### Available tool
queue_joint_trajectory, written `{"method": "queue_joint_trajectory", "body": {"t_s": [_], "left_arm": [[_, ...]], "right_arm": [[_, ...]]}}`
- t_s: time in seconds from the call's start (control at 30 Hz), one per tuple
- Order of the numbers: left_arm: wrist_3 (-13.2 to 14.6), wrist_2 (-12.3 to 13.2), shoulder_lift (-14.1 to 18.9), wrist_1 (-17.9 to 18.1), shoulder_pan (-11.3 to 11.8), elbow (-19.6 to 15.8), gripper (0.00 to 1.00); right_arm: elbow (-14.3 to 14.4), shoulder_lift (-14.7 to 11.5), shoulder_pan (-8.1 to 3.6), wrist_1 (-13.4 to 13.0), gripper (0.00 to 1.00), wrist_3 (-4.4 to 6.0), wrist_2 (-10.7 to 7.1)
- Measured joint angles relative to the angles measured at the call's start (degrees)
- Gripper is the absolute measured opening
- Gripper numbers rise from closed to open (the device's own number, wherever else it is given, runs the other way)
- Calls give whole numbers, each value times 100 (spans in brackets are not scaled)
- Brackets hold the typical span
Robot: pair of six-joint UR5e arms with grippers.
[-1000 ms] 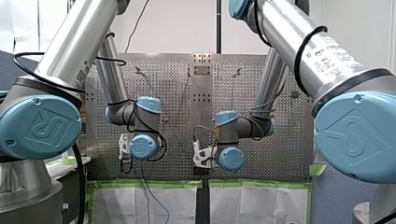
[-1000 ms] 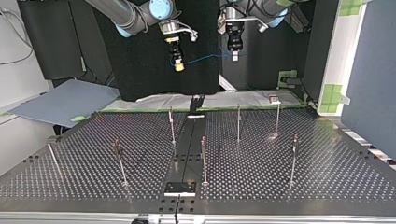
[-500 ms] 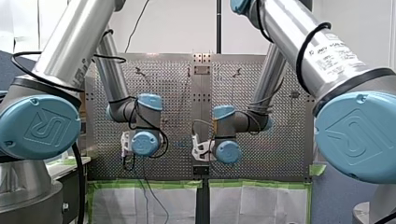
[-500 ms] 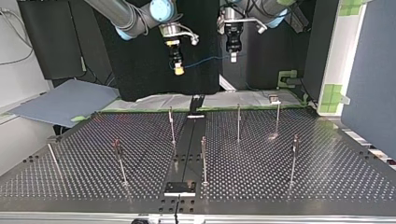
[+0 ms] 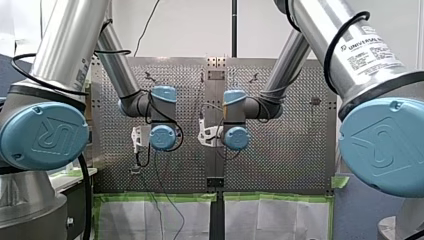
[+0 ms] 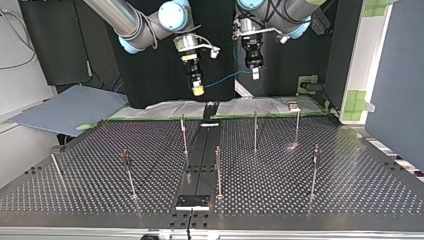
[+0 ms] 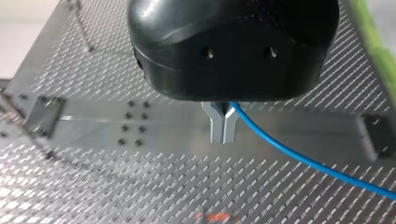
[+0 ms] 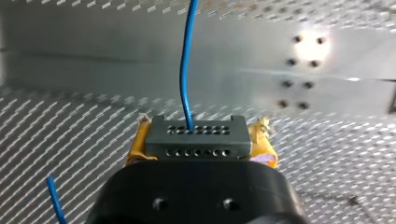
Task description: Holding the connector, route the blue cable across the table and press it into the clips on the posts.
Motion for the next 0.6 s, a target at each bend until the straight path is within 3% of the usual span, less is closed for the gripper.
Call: {"method": "queue_joint_trajectory", "body": {"t_s": [0.27, 0.6], "left_arm": [[-3, -402, 403, -401, 150, 156, 0], [-107, -772, 881, -882, 339, 363, 0]], "right_arm": [[-400, -400, -10, 399, 0, 100, -352], [-751, -843, 77, 843, 0, 91, -498]]}}
